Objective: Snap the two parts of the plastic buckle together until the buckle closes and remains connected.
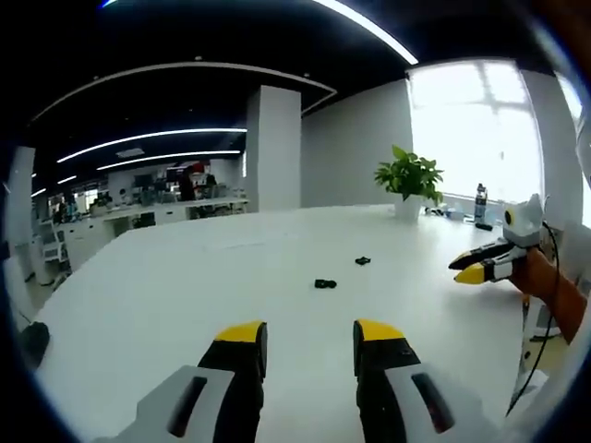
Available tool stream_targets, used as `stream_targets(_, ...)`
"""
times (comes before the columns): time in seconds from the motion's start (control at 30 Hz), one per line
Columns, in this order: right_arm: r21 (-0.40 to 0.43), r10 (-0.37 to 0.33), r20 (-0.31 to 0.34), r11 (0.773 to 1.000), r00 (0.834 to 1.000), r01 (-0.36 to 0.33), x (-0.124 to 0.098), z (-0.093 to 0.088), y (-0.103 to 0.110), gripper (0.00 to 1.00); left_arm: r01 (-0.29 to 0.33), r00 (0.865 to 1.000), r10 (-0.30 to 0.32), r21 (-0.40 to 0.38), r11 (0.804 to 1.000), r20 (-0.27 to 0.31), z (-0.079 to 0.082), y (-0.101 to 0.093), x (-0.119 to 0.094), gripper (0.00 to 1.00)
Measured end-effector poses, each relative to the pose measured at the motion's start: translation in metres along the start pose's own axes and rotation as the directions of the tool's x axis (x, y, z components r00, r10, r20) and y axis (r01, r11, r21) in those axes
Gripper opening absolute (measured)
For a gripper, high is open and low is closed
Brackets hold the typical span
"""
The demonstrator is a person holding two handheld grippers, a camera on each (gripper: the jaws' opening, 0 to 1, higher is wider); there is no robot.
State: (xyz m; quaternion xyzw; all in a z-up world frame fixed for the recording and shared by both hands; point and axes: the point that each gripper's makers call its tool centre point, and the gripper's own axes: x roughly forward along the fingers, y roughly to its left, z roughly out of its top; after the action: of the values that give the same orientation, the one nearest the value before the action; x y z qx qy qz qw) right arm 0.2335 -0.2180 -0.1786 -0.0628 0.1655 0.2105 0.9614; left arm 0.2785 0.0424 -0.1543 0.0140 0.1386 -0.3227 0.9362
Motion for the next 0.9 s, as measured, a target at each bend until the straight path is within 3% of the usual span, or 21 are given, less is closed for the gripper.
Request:
stream_targets(0.2, 0.015, -0.008, 0.000, 1.000, 1.000, 0.008, 0.000, -0.003, -0.003, 0.27, 0.014, 0.999, -0.014, 0.004, 1.000, 0.035, 0.005, 0.001, -0.001, 0.35)
stream_targets(0.27, 0.018, -0.006, 0.001, 1.000, 1.000, 0.006, 0.000, -0.003, -0.002, 0.27, 0.015, 0.997, -0.009, -0.075, 0.997, 0.079, 0.012, 0.003, -0.002, 0.35)
stream_targets(0.33, 0.016, -0.005, 0.000, 1.000, 1.000, 0.005, 0.000, -0.003, -0.002, 0.27, 0.026, 0.992, -0.017, -0.064, 0.998, 0.129, 0.021, 0.004, -0.003, 0.35)
stream_targets(0.57, 0.015, -0.005, 0.007, 1.000, 1.000, 0.005, 0.001, -0.002, -0.003, 0.27, 0.026, 0.990, -0.023, -0.023, 0.999, 0.136, 0.023, 0.004, -0.002, 0.35)
stream_targets(0.63, 0.015, -0.004, 0.004, 1.000, 1.000, 0.004, 0.002, -0.002, -0.003, 0.27, 0.054, 0.984, -0.044, -0.051, 0.997, 0.173, 0.028, 0.000, -0.003, 0.36)
stream_targets(0.9, 0.016, -0.003, -0.007, 1.000, 1.000, 0.003, 0.002, -0.005, -0.004, 0.27, 0.064, 0.989, -0.050, -0.100, 0.993, 0.138, 0.024, 0.001, -0.001, 0.40)
